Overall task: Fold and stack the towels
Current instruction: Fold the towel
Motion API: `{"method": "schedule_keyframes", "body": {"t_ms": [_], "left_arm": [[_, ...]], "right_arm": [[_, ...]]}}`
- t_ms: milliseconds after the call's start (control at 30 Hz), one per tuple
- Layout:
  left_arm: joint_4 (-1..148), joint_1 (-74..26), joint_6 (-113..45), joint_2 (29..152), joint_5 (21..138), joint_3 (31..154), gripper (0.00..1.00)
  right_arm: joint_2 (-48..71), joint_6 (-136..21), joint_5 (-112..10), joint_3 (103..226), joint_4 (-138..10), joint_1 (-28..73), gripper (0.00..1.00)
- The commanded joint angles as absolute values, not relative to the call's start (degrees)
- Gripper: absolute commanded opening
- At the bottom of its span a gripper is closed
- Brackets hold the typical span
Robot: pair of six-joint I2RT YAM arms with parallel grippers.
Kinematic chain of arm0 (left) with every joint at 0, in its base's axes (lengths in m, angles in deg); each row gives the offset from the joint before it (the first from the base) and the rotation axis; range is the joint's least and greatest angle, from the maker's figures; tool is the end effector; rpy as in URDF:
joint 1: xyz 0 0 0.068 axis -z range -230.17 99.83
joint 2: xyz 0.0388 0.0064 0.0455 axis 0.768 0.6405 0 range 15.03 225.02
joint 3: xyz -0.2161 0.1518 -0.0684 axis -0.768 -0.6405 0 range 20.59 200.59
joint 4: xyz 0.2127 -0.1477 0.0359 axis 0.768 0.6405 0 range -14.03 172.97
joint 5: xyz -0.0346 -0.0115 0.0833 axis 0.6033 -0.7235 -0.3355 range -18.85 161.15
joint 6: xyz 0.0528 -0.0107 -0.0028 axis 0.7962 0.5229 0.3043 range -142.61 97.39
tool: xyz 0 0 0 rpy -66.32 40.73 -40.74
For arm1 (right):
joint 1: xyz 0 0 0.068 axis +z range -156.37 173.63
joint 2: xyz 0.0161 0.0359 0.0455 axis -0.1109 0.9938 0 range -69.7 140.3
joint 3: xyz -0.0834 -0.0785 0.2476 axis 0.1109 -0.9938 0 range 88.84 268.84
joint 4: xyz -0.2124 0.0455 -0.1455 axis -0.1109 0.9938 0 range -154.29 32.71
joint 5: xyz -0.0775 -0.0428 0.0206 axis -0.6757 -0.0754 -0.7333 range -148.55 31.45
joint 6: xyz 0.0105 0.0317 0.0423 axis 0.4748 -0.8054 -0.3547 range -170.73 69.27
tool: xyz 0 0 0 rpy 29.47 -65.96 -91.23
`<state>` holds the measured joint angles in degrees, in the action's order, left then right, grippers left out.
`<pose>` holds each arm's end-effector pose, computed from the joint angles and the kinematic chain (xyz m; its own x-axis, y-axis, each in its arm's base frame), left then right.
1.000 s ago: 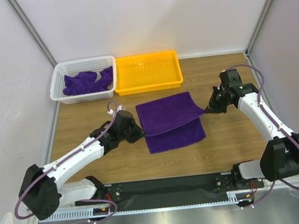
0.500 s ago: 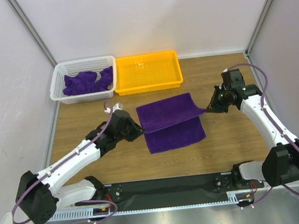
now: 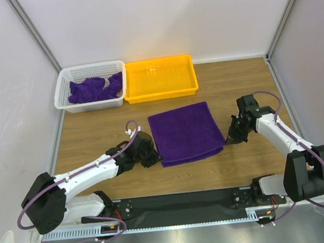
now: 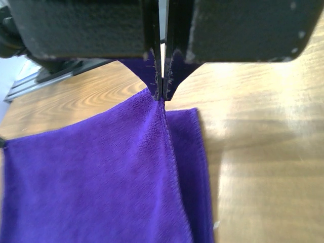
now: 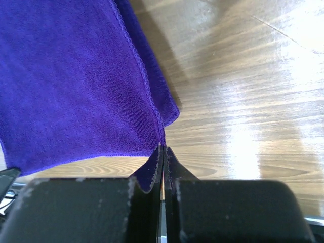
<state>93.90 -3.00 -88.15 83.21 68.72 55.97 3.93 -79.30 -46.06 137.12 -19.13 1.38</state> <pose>0.1572 -0.1673 0.1914 -0.8683 -0.4010 -0.2919 -0.1833 0.8062 -0.5625 0.2258 0.0385 0.2137 -0.9175 0.3465 -0.1954 0.2685 0.9018 0.3387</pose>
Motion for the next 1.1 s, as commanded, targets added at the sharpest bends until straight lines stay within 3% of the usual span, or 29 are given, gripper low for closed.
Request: {"method": "schedule_keyframes", "body": {"t_ms": [0,433,600,633,700,733,800,833,933,1067], "left_arm": [[91.8,-1.1,-90.8,84.4,69.3,54.3,0.0],[92.9,-0.3,-93.0,86.0,67.5,51.0,0.0],[97.0,-0.3,-91.4,88.0,67.0,53.5,0.12],[98.2,-0.3,-90.9,88.7,66.3,55.5,0.21],[101.1,-0.3,-89.0,89.2,65.6,57.7,0.28],[101.9,-0.3,-88.3,89.3,65.0,59.9,0.38],[104.7,-0.4,-86.0,88.9,63.9,62.5,0.49],[106.7,-0.6,-84.1,88.9,62.6,65.3,0.63],[109.4,-2.2,-81.8,88.7,60.3,70.8,0.79],[108.2,-6.5,-78.3,90.9,59.2,74.2,0.84]], "right_arm": [[4.6,-78.2,-46.3,135.5,-21.3,1.1,0.0],[9.2,-77.2,-45.3,132.3,-21.9,1.1,0.0],[10.5,-76.7,-42.6,132.3,-21.1,1.8,0.02],[10.4,-76.6,-42.4,132.8,-20.8,2.1,0.1],[10.1,-76.4,-42.0,133.8,-18.8,2.6,0.25],[9.6,-76.3,-41.9,135.3,-17.9,2.7,0.42],[8.8,-75.3,-42.5,137.4,-15.9,2.7,0.55],[8.1,-75.1,-44.4,140.6,-13.5,2.7,0.63],[7.7,-73.7,-47.5,145.4,-11.6,2.2,0.76],[10.9,-72.0,-45.1,150.9,-16.6,1.8,0.8]]}}
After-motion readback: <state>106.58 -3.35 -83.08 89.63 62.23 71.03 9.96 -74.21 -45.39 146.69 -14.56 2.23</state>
